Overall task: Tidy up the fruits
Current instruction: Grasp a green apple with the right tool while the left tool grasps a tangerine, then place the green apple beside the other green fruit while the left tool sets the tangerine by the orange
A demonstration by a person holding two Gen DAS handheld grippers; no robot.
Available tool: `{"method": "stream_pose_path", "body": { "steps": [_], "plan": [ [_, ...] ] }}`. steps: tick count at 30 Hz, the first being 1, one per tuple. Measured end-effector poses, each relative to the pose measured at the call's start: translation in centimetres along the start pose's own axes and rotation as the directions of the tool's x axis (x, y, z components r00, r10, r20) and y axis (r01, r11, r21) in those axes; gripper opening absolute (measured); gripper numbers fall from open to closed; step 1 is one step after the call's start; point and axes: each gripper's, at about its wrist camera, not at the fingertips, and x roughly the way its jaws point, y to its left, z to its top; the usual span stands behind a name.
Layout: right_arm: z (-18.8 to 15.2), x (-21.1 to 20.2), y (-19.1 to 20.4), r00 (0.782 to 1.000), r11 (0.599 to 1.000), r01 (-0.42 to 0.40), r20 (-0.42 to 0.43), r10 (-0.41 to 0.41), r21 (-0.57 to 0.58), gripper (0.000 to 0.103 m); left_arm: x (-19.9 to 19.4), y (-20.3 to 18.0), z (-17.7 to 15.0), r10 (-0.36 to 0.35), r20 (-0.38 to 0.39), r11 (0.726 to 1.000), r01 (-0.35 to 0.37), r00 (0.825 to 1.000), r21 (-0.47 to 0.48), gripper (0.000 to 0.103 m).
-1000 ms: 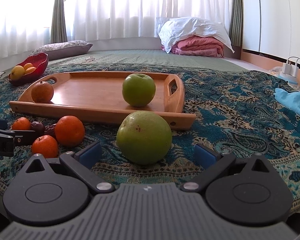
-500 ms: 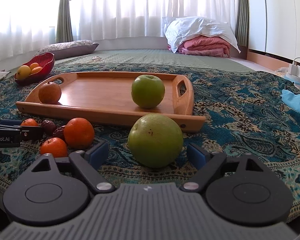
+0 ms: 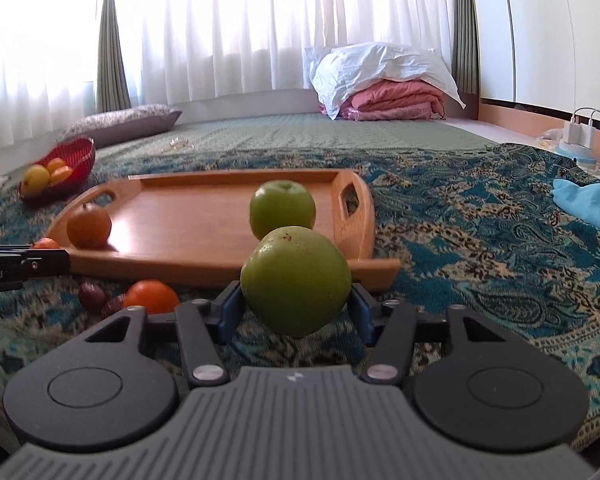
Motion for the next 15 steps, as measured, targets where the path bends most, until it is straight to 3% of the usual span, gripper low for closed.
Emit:
{"method": "stream_pose_path", "body": {
  "steps": [7, 15],
  "plan": [
    [3.2, 1.1, -0.6, 0.999, 0.998, 0.000, 0.048, -0.003, 0.070, 0.059, 1.4, 0.8, 5.1, 0.026, 0.051, 0.999, -0.025, 0.998, -0.026, 0.032],
    [6.0, 3.8, -0.9, 0.996, 0.996, 0.012, 0.083, -0.019, 0.089, 0.058, 4.6, 2.5, 8.3, 0.053, 0.040, 0.998, -0.051, 0.998, -0.049, 0.032]
  ]
}}
